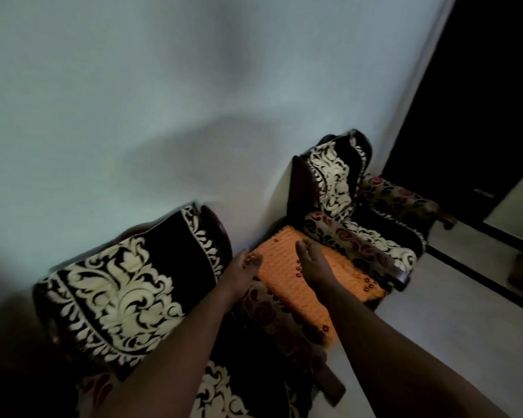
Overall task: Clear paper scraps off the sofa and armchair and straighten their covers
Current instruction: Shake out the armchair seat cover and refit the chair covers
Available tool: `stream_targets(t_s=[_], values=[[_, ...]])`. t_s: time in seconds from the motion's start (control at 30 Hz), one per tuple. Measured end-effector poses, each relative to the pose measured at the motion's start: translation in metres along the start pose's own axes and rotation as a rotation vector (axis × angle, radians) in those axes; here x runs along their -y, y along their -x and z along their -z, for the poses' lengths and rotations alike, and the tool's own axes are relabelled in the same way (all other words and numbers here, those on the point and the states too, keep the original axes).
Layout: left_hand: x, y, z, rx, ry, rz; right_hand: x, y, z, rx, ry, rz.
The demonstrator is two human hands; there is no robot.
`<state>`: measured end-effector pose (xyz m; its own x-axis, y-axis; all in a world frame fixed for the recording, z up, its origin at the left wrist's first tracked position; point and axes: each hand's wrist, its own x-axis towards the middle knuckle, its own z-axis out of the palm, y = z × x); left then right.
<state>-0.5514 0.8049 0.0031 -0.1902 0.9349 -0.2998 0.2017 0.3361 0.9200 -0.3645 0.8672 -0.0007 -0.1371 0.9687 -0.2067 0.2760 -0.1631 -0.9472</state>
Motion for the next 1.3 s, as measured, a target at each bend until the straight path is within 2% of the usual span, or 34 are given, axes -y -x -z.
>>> stream_targets(t_s=[0.23,0.33,0.6,0.73,0.9,1.07,1.3], values=[[-0.047,-0.004,-0.12,0.116,-0.168,-0.104,-0.027,0.011,0.147,-0.15,-0.054,0.081],[-0.081,0.017,-0.178,0.141,-0.19,-0.162,-0.039,0.023,0.206,-0.2,-0.055,0.069],[-0.114,0.025,-0.317,0.231,-0.245,-0.229,-0.072,0.059,0.338,-0.344,-0.05,0.077],[-0.125,0.02,-0.363,0.278,-0.276,-0.281,-0.09,0.05,0.381,-0.372,-0.075,0.078],[-0.135,-0.009,-0.398,0.305,-0.196,-0.229,-0.103,0.026,0.418,-0.407,-0.073,0.051],[-0.136,-0.068,-0.431,0.386,-0.154,-0.165,-0.112,-0.018,0.45,-0.456,-0.017,0.032],[-0.148,-0.14,-0.461,0.419,-0.124,-0.105,-0.131,-0.076,0.477,-0.464,0.054,-0.058]])
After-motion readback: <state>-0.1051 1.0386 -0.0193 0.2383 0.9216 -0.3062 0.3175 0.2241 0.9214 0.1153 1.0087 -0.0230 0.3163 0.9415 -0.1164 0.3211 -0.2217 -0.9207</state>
